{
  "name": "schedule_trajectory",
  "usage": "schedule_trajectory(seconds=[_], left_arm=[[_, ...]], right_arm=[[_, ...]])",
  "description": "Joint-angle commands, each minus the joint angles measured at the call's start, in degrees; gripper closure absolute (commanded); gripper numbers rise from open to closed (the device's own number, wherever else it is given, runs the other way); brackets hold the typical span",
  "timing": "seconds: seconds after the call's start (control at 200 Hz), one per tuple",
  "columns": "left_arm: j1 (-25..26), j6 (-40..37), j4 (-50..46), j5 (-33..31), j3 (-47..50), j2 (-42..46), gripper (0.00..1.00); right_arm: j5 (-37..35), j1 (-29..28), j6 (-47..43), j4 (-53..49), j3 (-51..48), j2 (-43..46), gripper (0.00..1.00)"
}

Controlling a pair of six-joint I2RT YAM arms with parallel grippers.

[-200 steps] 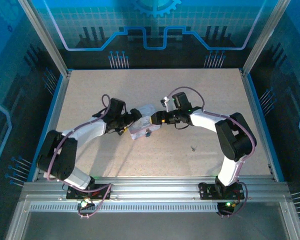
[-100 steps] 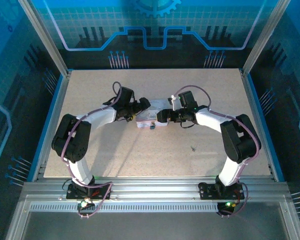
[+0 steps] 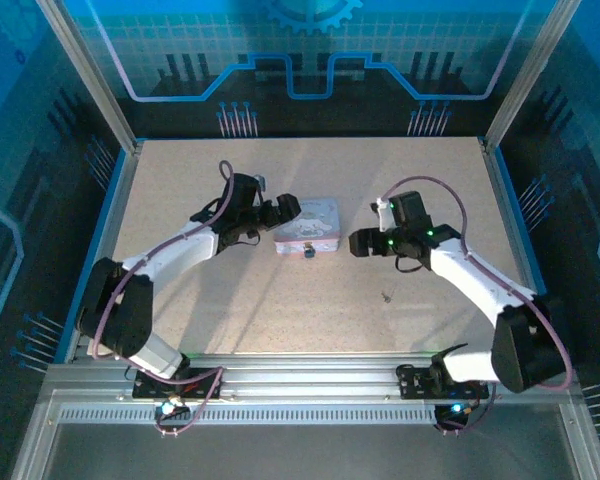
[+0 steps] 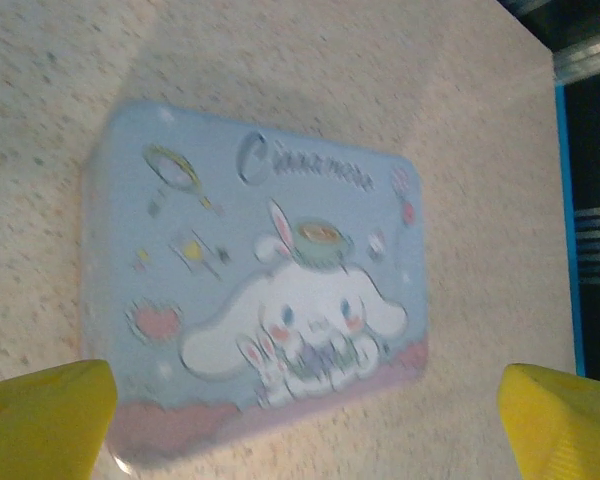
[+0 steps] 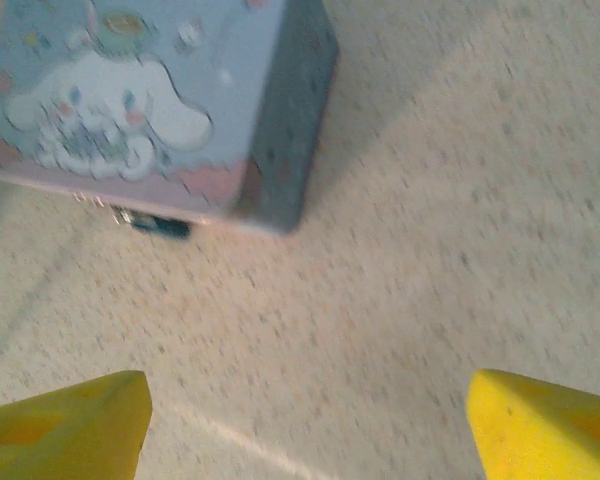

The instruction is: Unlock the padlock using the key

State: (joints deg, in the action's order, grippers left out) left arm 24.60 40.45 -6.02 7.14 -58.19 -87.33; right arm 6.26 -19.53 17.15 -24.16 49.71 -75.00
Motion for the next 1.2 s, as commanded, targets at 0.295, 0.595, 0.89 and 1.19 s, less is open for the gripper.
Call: schedule_trajectory(seconds=[0.295,0.595,0.89,1.19], left_arm=[[10.2,0.8,-2.2,-3.2,10.0,9.2,0.01],[10.4,1.2,0.0,-2.5,10.9,8.8,0.01],[10.4,1.7,0.8,-2.2,11.4,8.5,0.01],[10.4,1.9,1.4,-1.6,11.4,8.0,0.01]], right_arm=[[-7.5,-1.6,6.2,-16.1,-10.8,4.8,0.35],[-10.1,-4.7,8.3,-16.3,-10.1,1.7,0.47],[-11.3,-5.3,10.0,-14.1,-10.1,-0.3,0.5],[-10.9,-6.0,10.6,-11.9,-9.8,-4.1,0.56]])
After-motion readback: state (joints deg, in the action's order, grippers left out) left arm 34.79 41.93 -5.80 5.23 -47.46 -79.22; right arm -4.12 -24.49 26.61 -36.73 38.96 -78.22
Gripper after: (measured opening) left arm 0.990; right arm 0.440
